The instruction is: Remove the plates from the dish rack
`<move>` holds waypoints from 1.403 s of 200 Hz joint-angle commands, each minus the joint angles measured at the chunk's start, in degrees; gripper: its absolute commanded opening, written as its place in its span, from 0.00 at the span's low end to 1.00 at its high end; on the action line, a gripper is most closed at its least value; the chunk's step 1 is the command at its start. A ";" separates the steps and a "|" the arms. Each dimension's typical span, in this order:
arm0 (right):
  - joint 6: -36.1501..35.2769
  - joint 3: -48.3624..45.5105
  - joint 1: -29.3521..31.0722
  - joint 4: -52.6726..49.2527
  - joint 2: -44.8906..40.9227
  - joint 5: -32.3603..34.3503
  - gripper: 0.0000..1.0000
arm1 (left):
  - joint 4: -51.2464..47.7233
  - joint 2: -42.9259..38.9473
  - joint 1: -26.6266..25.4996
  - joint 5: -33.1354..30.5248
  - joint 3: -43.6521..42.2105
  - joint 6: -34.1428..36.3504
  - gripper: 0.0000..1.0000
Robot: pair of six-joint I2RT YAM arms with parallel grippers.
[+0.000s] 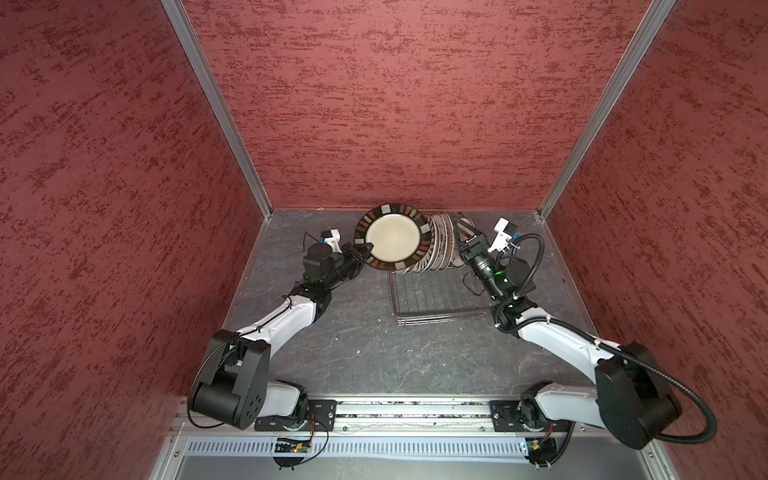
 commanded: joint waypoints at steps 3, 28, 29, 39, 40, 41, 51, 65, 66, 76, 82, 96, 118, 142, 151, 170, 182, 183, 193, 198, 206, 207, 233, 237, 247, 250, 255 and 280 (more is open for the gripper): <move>-4.61 -1.00 0.23 13.64 0.70 -7.60 0.91 | 9.54 -5.03 2.22 1.51 -0.21 -3.05 0.00; -8.04 4.55 0.98 2.59 1.01 -10.82 0.99 | 7.87 -7.64 5.47 0.29 -2.22 -3.92 0.00; -8.20 4.82 1.06 2.06 1.04 -10.83 0.99 | 7.78 -7.74 5.53 0.19 -2.39 -3.93 0.00; -9.78 6.56 1.78 -1.36 1.47 -10.93 0.99 | 7.39 -9.04 6.25 -0.89 -3.67 -4.17 0.00; -9.99 6.70 1.90 -1.58 1.57 -10.93 0.99 | 7.37 -9.19 6.32 -1.06 -3.81 -4.23 0.00; -10.39 7.11 2.10 -1.97 1.74 -11.05 0.99 | 7.36 -9.35 6.36 -1.23 -4.01 -4.26 0.00; -12.16 8.75 3.12 -3.81 2.63 -11.52 0.99 | 6.29 -10.85 6.39 -3.15 -5.09 -4.16 0.00; -15.98 11.75 4.94 -7.83 3.90 -11.79 0.99 | 2.95 -12.96 6.63 -5.27 -5.56 -3.32 0.00; -16.34 12.02 5.11 -8.25 3.97 -11.76 0.99 | 2.73 -13.12 6.64 -5.40 -5.59 -3.23 0.00; -19.91 15.37 6.60 -13.73 5.06 -11.57 0.99 | 0.29 -14.54 6.98 -6.82 -5.70 -2.71 0.00; -22.13 17.61 7.64 -17.67 5.83 -11.25 0.99 | 0.05 -15.29 7.46 -7.23 -5.91 -2.47 0.00; -28.10 23.50 10.42 -26.83 8.08 -10.50 0.99 | -3.20 -16.79 8.99 -8.13 -6.56 -2.18 0.00; -34.08 30.08 14.34 -35.29 12.62 -8.30 0.99 | -5.32 -18.53 11.69 -9.85 -8.02 -1.91 0.00; -38.61 34.50 17.20 -38.66 16.36 -8.65 0.99 | -6.13 -19.44 14.71 -11.65 -10.06 -2.77 0.00; -40.48 36.15 17.93 -40.03 17.94 -9.92 0.99 | -5.87 -19.44 15.61 -12.09 -10.87 -3.54 0.00; -43.02 41.14 18.94 -44.34 22.38 -13.75 0.99 | -4.52 -18.48 17.14 -11.70 -11.84 -4.37 0.00; -43.80 43.32 19.31 -45.71 25.11 -15.51 0.99 | -3.94 -17.50 17.72 -12.02 -12.19 -4.51 0.00; -43.88 43.58 19.32 -45.82 25.39 -15.55 0.99 | -3.88 -17.42 17.72 -12.12 -12.20 -4.53 0.00; -44.80 45.82 19.71 -47.08 27.81 -16.15 0.99 | -3.30 -16.58 17.90 -13.61 -12.79 -4.62 0.00; -45.54 46.82 19.92 -47.59 28.98 -16.14 0.99 | -3.07 -16.23 17.91 -14.41 -13.18 -4.64 0.00; -46.79 48.40 20.48 -48.54 31.00 -15.52 0.99 | -2.76 -15.81 17.97 -15.58 -13.75 -4.69 0.00; -46.99 48.63 20.56 -48.69 31.23 -15.38 0.99 | -2.72 -15.78 17.94 -15.74 -13.86 -4.71 0.00; -52.78 56.75 22.38 -57.37 38.43 -13.91 0.99 | -4.36 -16.68 15.64 -22.01 -14.56 -2.92 0.00; -52.96 57.73 22.47 -58.20 39.44 -13.71 0.99 | -5.15 -16.71 15.62 -22.62 -14.43 -2.66 0.00; -53.42 59.21 22.50 -58.59 41.50 -13.51 0.99 | -4.90 -16.43 16.52 -22.52 -14.81 -2.89 0.00; -53.48 59.48 22.57 -58.54 42.08 -13.30 0.99 | -4.05 -16.19 16.74 -22.18 -15.14 -3.05 0.00; -53.60 59.99 22.58 -58.54 42.90 -12.87 0.99 | -1.76 -15.83 17.26 -21.71 -16.05 -3.40 0.00; -54.03 62.84 22.76 -58.97 47.03 -9.99 0.98 | 4.47 -13.38 18.58 -21.22 -17.63 -4.42 0.00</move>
